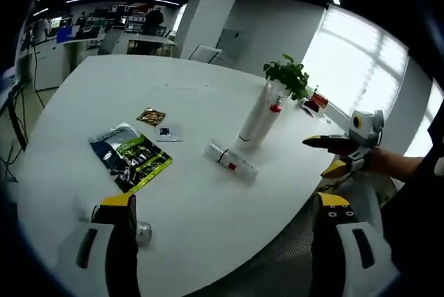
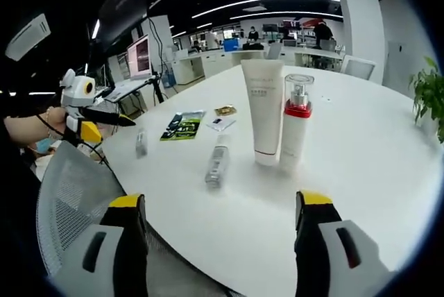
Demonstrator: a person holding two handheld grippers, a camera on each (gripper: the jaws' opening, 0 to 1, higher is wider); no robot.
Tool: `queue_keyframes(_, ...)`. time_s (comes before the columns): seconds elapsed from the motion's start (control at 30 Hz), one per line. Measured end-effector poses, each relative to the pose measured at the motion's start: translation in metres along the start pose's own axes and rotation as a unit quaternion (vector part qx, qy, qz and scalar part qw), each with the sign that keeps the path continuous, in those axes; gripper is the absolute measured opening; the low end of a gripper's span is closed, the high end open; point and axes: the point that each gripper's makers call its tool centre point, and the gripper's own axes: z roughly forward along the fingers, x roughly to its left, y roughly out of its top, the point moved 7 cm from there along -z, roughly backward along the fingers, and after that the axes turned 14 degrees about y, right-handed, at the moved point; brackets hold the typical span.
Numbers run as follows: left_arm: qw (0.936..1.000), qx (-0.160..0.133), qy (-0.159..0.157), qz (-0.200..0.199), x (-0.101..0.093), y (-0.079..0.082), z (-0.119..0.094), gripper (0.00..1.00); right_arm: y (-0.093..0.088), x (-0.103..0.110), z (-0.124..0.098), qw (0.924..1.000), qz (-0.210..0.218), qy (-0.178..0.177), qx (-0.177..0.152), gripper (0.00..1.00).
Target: Arrange the skincare products in the storage area until every visible bottle or jar stands upright without overlapping.
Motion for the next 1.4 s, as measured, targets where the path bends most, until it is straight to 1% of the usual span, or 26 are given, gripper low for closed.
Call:
queue_keyframes(0.1, 1.0000, 0.005, 0.003, -0.001, 0.000, -0.002, -0.001, 0.99, -0.002, 0.001, 0.003, 1.0000, 0.002, 0.002, 0.005, 0.90)
queue_keyframes(0.37, 1.0000, 0.006, 0.004, 0.001, 0.001, -0.001, 0.000, 0.99, 0.001, 0.000, 0.011, 0.9999, 0.004, 0.005, 0.008, 0.89)
queue_keyframes(0.67, 0.9999, 0.011, 0.001, 0.000, 0.003, -0.002, 0.002, 0.97, 0.004, -0.004, 0.026, 0.9996, 0.002, 0.014, 0.025, 0.83)
queue_keyframes(0.77, 0.9999, 0.017, -0.002, 0.002, 0.003, -0.005, 0.004, 0.97, 0.007, -0.005, 0.035, 0.9993, 0.000, 0.020, 0.030, 0.80)
queue_keyframes(0.83, 0.9998, 0.018, -0.004, 0.001, 0.002, -0.004, 0.004, 0.97, 0.007, -0.007, 0.042, 0.9989, -0.002, 0.023, 0.041, 0.76)
queue_keyframes(0.87, 0.9998, 0.018, -0.004, 0.000, 0.002, -0.004, 0.004, 0.97, 0.012, -0.006, 0.045, 0.9988, -0.005, 0.021, 0.045, 0.75)
queue_keyframes(0.9, 0.9998, 0.018, -0.004, 0.000, 0.003, -0.004, 0.005, 0.97, 0.012, -0.006, 0.046, 0.9988, -0.007, 0.020, 0.045, 0.74)
queue_keyframes(0.97, 0.9998, 0.018, -0.005, -0.001, 0.004, -0.005, 0.006, 0.97, 0.018, -0.006, 0.056, 0.9987, -0.016, 0.019, 0.044, 0.72)
queue_keyframes(1.03, 0.9997, 0.021, -0.007, -0.003, 0.005, -0.007, 0.009, 0.97, 0.021, -0.007, 0.062, 0.9987, -0.018, 0.021, 0.044, 0.71)
queue_keyframes(1.17, 0.9995, 0.030, -0.012, 0.000, 0.006, -0.012, 0.014, 0.96, 0.022, -0.007, 0.077, 0.9980, -0.021, 0.029, 0.051, 0.68)
queue_keyframes(1.3, 0.9994, 0.030, -0.016, -0.005, 0.005, -0.012, 0.017, 0.96, 0.022, -0.009, 0.091, 0.9972, -0.025, 0.034, 0.062, 0.65)
queue_keyframes(1.4, 0.9992, 0.035, -0.020, -0.005, 0.004, -0.012, 0.020, 0.95, 0.020, -0.015, 0.101, 0.9966, -0.025, 0.034, 0.071, 0.62)
